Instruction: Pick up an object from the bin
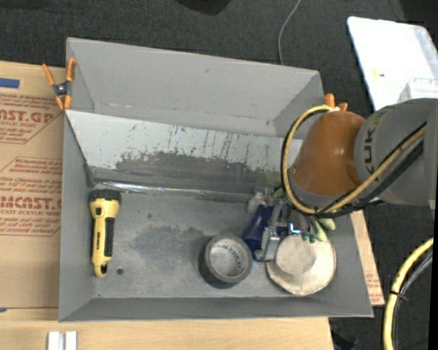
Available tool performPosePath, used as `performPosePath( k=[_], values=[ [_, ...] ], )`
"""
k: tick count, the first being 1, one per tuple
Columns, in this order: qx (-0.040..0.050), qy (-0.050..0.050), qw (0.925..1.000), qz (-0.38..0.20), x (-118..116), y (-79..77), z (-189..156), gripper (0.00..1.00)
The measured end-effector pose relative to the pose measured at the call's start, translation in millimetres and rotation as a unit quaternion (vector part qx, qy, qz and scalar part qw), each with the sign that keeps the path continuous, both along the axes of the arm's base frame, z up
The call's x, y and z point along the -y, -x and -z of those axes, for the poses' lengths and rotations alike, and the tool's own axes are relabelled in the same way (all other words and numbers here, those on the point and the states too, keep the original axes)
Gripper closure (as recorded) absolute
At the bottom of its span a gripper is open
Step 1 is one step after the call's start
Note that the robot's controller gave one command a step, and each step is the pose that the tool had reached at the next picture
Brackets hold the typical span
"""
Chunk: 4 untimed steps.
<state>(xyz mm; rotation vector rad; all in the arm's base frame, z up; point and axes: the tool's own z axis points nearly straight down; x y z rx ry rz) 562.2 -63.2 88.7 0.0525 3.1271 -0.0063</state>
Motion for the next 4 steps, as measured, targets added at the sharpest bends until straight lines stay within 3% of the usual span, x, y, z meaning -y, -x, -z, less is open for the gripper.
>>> performPosePath(
  k=[1,2,3,4],
  values=[
    [-0.0009,0.001,0.9927,-0.120,4,-10.3,8,0.00],
    [-0.0013,-0.001,0.9998,-0.019,19,-22.3,11,0.00],
    [0.0023,-0.004,0.9895,0.144,9,-20.1,13,1.00],
    [0.0023,-0.004,0.9895,0.144,9,-20.2,13,1.00]
  ],
)
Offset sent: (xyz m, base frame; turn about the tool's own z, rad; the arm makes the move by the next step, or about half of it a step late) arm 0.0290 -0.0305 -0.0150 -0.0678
